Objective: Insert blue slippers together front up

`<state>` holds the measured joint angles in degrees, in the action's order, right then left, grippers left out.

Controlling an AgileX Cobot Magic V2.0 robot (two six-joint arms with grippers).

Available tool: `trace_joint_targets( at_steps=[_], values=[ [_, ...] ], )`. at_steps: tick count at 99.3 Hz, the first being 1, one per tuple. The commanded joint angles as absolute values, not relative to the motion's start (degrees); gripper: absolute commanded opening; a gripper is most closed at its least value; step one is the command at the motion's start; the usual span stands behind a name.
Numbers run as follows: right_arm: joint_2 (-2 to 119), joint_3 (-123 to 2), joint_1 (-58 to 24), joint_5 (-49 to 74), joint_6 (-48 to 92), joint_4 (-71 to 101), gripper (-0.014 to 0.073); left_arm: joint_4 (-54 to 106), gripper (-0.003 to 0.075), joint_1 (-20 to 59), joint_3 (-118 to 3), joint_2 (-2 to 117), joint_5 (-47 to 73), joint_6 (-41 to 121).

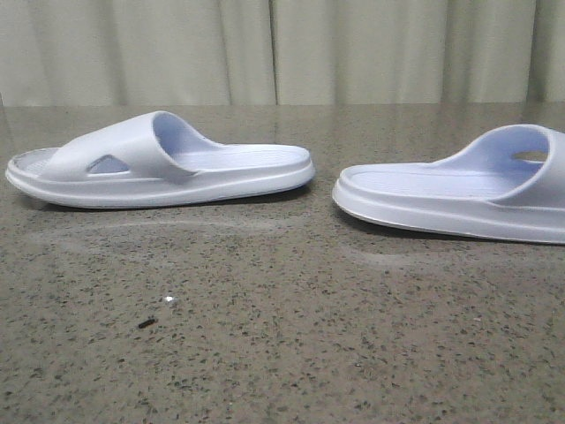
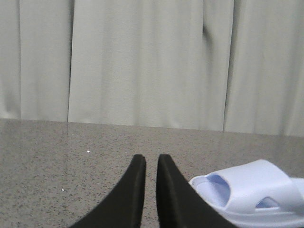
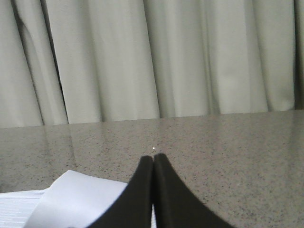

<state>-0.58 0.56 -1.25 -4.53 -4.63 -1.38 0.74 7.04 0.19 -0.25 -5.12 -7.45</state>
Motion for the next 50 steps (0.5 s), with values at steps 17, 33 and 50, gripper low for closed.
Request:
trace_joint_targets(
  at_steps=[17, 33, 50],
  values=[
    [-1.7, -5.0, -1.2, -1.9, -7.6, 10.2, -0.0106, 20.7, 0.0015, 7.6, -4.0, -1.6, -6.5, -7.9],
    [1.6, -11.6, -1.2, 3.8, -7.6, 16.3, -0.0106, 29.9, 0.0015, 7.6, -11.9, 3.1, 2.1, -7.9],
    [10.0, -18.2, -1.2, 5.8, -7.6, 21.8, -0.0106, 34.1, 0.0015, 7.6, -20.9, 12.9, 7.0, -7.9]
  ],
)
